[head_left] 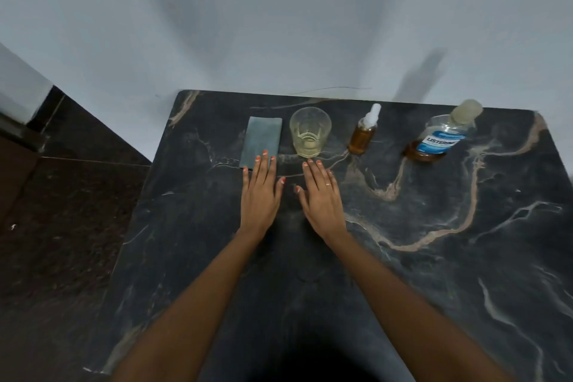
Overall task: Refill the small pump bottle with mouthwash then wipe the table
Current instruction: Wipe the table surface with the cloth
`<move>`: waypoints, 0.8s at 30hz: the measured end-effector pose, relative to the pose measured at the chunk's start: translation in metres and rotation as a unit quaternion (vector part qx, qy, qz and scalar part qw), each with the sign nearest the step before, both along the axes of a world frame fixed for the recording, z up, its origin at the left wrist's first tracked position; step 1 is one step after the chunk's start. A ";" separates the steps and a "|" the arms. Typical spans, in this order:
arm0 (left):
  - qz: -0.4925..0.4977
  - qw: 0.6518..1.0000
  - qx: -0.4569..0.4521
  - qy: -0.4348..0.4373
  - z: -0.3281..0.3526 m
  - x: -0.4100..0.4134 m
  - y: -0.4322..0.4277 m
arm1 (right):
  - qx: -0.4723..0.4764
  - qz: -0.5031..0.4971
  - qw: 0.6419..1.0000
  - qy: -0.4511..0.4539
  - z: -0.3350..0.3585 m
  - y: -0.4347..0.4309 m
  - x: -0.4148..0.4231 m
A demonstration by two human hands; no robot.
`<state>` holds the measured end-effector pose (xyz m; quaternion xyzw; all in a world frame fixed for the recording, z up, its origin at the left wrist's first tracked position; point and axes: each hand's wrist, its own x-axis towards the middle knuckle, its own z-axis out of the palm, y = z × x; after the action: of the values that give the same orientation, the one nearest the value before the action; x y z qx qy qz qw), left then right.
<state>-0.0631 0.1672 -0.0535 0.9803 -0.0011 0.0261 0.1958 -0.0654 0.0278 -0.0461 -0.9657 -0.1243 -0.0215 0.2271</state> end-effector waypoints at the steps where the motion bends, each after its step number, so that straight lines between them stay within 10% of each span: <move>1: 0.003 1.000 0.004 0.005 -0.001 0.006 0.009 | 0.002 0.005 1.000 0.002 0.000 0.010 0.006; 11: 0.031 0.998 -0.018 0.052 -0.023 0.065 0.065 | -0.003 0.009 0.999 0.045 -0.013 0.083 0.074; 24: 0.164 0.945 -0.282 0.020 -0.019 0.106 0.054 | 0.117 -0.154 0.975 0.107 -0.010 0.114 0.115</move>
<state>0.0427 0.2209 -0.0723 0.8722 0.1706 0.0376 0.4569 0.0492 0.1415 -0.0565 -0.9367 0.0543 0.0328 0.3444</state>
